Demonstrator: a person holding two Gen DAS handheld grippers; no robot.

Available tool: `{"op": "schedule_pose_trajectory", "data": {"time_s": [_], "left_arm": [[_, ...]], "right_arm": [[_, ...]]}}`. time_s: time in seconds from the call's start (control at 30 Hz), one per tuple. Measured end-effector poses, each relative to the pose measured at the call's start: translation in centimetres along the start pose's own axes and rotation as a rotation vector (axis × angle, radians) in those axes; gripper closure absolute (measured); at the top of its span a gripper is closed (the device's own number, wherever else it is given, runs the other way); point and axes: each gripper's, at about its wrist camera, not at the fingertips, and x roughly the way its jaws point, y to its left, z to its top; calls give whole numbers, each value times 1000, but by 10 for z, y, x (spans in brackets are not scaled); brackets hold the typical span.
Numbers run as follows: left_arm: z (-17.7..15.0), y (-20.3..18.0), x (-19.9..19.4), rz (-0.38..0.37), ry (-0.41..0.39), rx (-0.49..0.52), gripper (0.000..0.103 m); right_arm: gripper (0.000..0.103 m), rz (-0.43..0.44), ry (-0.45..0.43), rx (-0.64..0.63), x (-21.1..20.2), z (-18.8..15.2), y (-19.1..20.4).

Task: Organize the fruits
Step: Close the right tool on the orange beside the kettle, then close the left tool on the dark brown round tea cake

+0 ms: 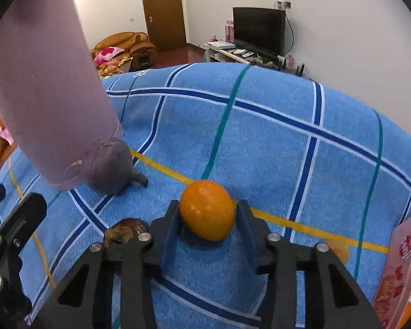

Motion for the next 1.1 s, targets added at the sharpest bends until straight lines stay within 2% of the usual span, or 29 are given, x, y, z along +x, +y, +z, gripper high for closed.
{"op": "schedule_pose_trajectory", "data": {"time_s": [0.1, 0.2, 0.4, 0.53, 0.63, 0.73, 0.8, 0.93, 1.03, 1.1], "left_arm": [[-1, -2, -2, -40, -9, -7, 0], [-2, -13, -6, -89, -20, 19, 0], [-3, -37, -7, -161, -6, 40, 0], [-8, -58, -2, -192, 25, 68, 0], [-13, -75, 4, -184, 51, 114, 5], [-19, -85, 16, -139, 103, 153, 11], [-19, -80, 26, -144, 155, 123, 16], [-20, -68, 41, -180, 226, 57, 19], [-22, -69, 40, -185, 214, 62, 36], [-23, -70, 39, -212, 208, 65, 55]], "right_arm": [[64, -18, -6, -1, -6, -7, -1], [64, -47, -52, 13, -24, -18, -7], [64, -217, -195, -8, -74, -48, -22], [64, -264, -250, 54, -101, -60, -45], [64, -251, -276, 109, -113, -67, -59], [64, -238, -279, 123, -112, -65, -60], [64, -227, -281, 120, -112, -64, -58], [64, -211, -279, 112, -111, -67, -54], [64, -210, -283, 104, -111, -69, -50], [64, -214, -287, 100, -111, -69, -49]]}}
